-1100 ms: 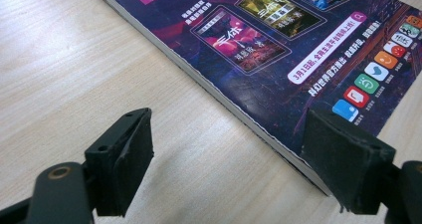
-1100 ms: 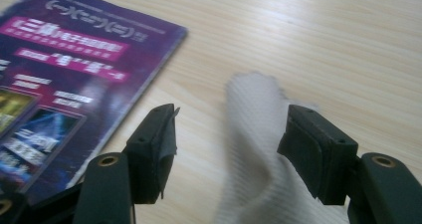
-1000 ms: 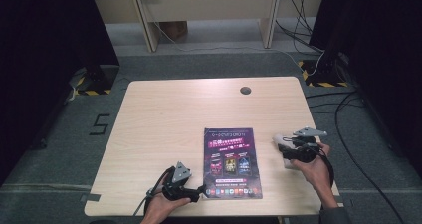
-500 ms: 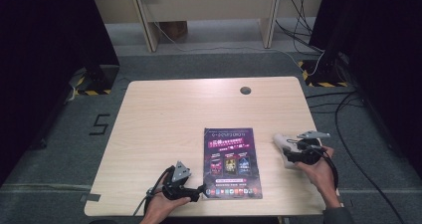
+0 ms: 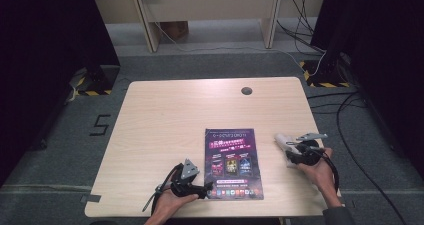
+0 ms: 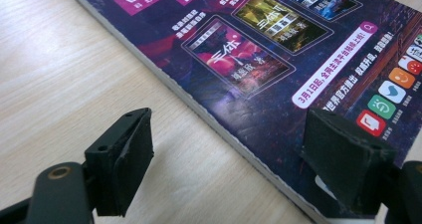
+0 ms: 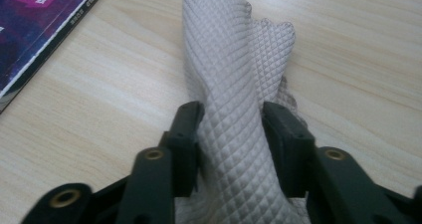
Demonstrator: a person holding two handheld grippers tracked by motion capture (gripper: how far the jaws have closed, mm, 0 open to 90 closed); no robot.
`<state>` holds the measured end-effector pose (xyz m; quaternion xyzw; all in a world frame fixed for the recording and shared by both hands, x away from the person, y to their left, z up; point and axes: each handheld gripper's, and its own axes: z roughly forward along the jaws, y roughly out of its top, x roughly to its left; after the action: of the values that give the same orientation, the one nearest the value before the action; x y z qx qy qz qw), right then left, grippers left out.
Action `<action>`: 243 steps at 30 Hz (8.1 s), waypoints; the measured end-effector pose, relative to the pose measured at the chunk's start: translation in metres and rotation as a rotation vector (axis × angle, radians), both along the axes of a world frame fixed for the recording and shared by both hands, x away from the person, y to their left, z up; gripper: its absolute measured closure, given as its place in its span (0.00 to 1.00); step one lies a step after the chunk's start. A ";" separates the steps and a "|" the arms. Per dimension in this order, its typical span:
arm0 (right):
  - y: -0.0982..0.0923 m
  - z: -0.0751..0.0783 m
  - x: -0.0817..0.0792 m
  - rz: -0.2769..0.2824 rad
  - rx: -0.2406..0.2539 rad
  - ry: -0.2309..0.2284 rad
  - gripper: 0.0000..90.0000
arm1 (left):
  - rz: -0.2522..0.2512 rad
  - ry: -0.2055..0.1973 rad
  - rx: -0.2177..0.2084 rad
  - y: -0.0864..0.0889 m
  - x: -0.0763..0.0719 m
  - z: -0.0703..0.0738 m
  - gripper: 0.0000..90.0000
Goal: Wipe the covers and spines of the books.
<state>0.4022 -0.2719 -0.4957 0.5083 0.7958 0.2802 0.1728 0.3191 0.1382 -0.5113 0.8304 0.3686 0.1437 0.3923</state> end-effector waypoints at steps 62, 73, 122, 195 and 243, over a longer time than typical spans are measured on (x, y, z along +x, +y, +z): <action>0.132 0.006 0.053 0.257 -0.103 -0.066 0.86 | -0.075 0.005 0.051 -0.030 -0.016 0.001 0.28; 0.131 0.004 0.052 0.260 -0.064 -0.059 0.87 | -0.073 0.009 0.047 -0.030 -0.016 0.001 0.28; 0.128 0.002 0.058 0.193 -0.061 -0.086 0.87 | -0.078 0.018 0.027 -0.028 -0.015 -0.001 0.28; 0.232 0.001 0.052 0.444 -0.010 -0.067 0.86 | -0.079 0.023 0.023 -0.028 -0.014 -0.001 0.28; 0.215 -0.001 0.036 0.464 0.023 -0.047 0.86 | -0.078 0.019 0.020 -0.027 -0.015 -0.001 0.28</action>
<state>0.4377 -0.0565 -0.4962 0.3071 0.8838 0.3332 0.1164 0.3046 0.1108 -0.5126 0.8494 0.3380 0.1240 0.3857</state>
